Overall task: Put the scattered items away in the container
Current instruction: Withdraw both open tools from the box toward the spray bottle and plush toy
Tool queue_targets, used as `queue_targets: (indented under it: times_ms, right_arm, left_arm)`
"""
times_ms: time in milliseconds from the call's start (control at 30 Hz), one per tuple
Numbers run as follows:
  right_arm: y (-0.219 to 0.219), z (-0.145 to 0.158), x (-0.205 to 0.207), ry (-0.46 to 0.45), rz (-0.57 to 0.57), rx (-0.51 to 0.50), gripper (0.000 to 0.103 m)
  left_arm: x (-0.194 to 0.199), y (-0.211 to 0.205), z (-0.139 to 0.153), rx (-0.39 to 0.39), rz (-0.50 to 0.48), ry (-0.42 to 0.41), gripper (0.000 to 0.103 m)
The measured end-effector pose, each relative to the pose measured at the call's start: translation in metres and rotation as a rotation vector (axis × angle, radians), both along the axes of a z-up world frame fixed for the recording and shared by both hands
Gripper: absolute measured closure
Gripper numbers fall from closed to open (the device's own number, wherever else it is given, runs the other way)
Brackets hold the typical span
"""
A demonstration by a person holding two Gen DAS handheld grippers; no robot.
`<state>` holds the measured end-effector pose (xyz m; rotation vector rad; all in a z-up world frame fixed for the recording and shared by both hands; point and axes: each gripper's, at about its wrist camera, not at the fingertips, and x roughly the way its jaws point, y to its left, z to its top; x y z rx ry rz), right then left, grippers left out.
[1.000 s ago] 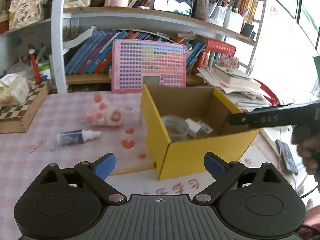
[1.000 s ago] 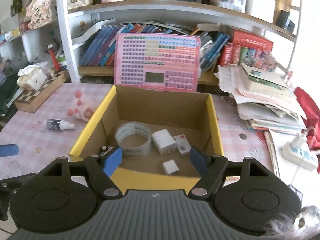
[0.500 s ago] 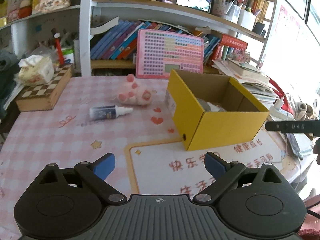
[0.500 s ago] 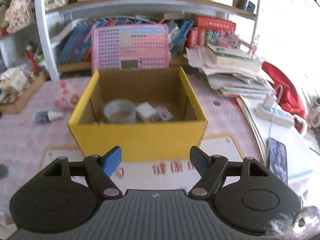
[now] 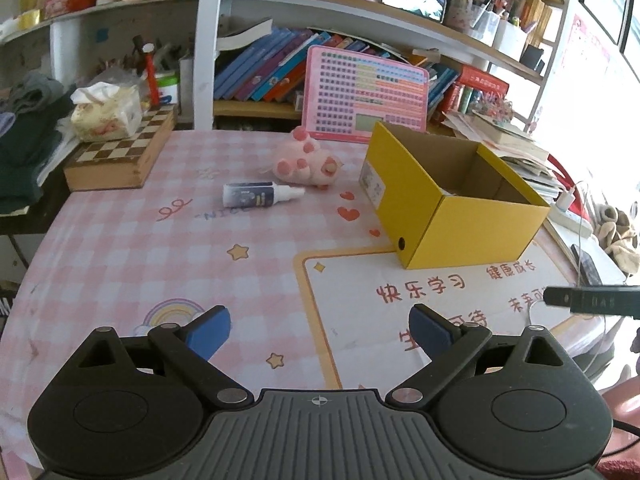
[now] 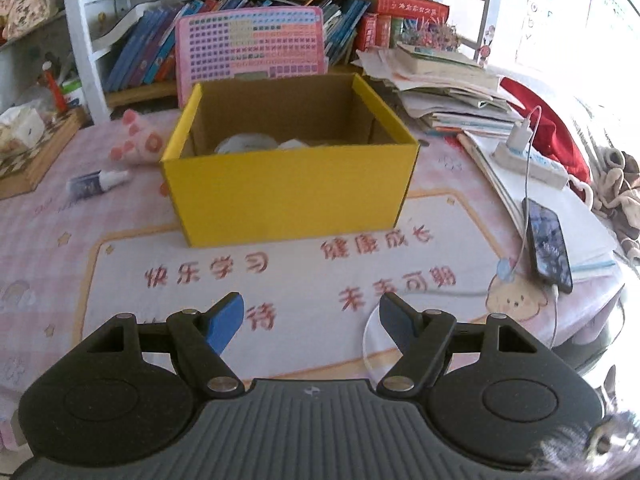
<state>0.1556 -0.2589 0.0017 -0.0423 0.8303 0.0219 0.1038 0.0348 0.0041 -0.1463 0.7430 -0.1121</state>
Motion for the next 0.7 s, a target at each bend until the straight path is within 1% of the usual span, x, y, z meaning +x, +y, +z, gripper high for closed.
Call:
queue_targets:
  times_ms: [67,200,267,467,567,700]
  right_arm:
    - [0.005,-0.002,-0.006,0.009,0.010,0.002,0.030]
    - [0.022,-0.008,-0.016,0.033,0.035,0.012,0.030]
    - [0.033,-0.010,-0.020,0.035,0.058,0.013,0.029]
    - [0.061,-0.012,-0.031,0.027,0.129,0.018,0.029]
    - [0.069,-0.015,-0.035,0.042,0.154,0.039,0.027]
    - [0.079,-0.019,-0.040,0.066,0.182,0.039,0.027]
  left_arm:
    - [-0.002,0.001,-0.001,0.008,0.002,-0.005,0.005]
    - [-0.010,-0.002,-0.002,0.070,0.002,-0.051,0.006]
    - [-0.014,-0.003,-0.001,0.087,-0.012,-0.063,0.006]
    - [-0.021,0.003,-0.003,0.078,-0.020,-0.045,0.005]
    - [-0.025,0.008,-0.007,0.074,-0.012,-0.028,0.005]
    - [-0.029,0.013,-0.012,0.064,-0.001,0.002,0.006]
